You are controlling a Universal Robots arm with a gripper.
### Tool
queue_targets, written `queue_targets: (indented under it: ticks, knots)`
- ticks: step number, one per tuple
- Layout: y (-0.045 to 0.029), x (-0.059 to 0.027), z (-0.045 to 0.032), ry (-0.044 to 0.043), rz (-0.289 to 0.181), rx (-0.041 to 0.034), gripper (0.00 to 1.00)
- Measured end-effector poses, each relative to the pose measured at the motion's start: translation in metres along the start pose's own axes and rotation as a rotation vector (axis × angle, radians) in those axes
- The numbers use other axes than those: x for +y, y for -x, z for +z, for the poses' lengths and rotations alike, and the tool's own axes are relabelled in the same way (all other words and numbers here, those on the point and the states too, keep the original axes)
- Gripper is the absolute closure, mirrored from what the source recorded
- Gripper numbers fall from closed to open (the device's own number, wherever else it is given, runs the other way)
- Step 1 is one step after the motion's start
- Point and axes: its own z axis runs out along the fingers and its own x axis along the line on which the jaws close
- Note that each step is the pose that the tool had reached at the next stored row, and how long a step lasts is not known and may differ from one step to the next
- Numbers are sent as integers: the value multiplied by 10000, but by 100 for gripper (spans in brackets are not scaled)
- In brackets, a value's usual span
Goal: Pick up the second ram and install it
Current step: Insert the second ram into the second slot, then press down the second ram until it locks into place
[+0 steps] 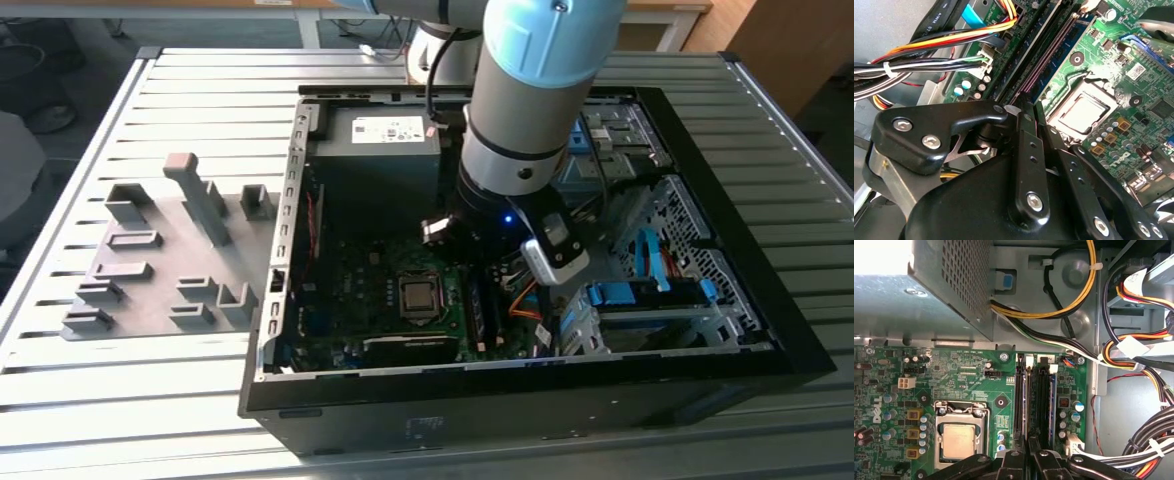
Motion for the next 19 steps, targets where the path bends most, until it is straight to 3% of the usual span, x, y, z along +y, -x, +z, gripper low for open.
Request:
queue_targets:
  ticks: [19]
  knots:
    - [12, 1, -6, 10, 207, -7, 86]
